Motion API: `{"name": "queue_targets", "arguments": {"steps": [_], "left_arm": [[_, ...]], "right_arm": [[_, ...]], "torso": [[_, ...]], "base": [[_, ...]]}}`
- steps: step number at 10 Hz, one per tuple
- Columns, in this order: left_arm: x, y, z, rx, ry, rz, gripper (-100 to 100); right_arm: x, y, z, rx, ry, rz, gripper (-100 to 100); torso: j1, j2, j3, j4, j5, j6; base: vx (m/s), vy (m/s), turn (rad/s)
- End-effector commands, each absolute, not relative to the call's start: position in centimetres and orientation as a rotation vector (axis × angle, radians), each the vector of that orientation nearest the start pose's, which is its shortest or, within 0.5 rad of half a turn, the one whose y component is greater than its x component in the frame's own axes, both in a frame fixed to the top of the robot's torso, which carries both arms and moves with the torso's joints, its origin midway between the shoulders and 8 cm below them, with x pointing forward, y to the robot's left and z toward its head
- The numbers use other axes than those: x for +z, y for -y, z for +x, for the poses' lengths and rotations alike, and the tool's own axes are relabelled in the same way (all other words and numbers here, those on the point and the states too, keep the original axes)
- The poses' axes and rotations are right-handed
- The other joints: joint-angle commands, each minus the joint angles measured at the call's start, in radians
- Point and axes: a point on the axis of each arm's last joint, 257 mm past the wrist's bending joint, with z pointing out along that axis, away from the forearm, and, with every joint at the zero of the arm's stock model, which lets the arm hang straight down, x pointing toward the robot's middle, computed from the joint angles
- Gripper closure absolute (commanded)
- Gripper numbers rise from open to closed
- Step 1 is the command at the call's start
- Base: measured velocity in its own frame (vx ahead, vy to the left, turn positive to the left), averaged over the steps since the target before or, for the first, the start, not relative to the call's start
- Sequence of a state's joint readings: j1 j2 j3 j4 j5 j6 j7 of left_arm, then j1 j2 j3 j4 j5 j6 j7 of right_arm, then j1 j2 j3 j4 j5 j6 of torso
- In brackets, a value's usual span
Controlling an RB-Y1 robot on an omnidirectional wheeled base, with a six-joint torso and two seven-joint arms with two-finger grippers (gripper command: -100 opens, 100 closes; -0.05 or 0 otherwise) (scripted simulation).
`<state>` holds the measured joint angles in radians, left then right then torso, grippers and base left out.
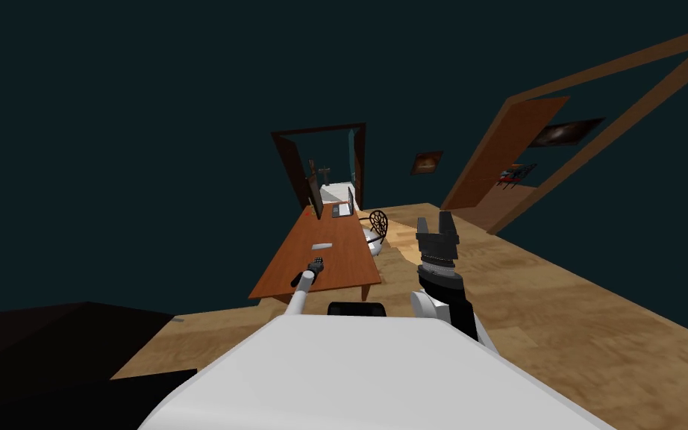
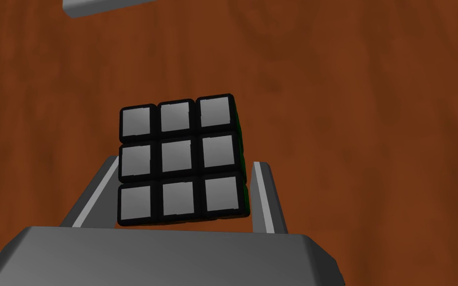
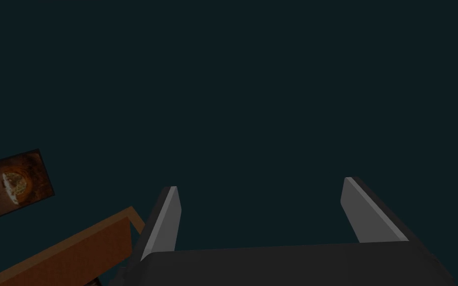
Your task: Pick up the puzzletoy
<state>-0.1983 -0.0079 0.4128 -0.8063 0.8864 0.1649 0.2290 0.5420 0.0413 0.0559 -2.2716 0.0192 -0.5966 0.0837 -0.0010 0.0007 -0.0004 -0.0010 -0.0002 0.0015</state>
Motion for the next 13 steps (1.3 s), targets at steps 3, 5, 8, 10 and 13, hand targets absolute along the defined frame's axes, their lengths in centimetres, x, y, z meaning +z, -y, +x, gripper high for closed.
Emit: {"name": "queue_targets", "arguments": {"steps": [3,5,8,10,13], "left_arm": [[-51.5,-31.8,46.7,-1.261,-0.157,-2.693,100],[-51.4,-32.9,46.8,-1.25,-0.159,-2.682,100],[-51.3,-34.0,46.8,-1.249,-0.113,-2.685,100],[-51.2,-35.2,46.8,-1.238,-0.114,-2.674,100],[-51.1,-36.4,46.8,-1.239,-0.068,-2.675,100]], "right_arm": [[2.6,26.5,32.8,1.262,-0.573,0.611,0],[2.6,26.5,32.8,1.262,-0.573,0.611,0],[2.6,26.5,32.8,1.262,-0.573,0.611,0],[2.6,26.5,32.8,1.261,-0.573,0.611,0],[2.6,26.5,32.8,1.262,-0.573,0.611,0]], "torso": [[0.0,-0.001,-0.001,0.0,0.0,0.0],[0.0,-0.001,-0.001,-0.001,0.0,0.0],[0.0,-0.001,-0.001,-0.001,0.0,0.0],[0.0,-0.002,-0.001,-0.001,0.0,-0.001],[0.0,-0.001,-0.001,-0.001,0.0,0.0]], "base": [[-0.039,-0.02,-0.075],[-0.031,-0.011,-0.049],[-0.036,-0.018,-0.075],[-0.024,-0.01,-0.051],[-0.04,-0.021,-0.078]]}}
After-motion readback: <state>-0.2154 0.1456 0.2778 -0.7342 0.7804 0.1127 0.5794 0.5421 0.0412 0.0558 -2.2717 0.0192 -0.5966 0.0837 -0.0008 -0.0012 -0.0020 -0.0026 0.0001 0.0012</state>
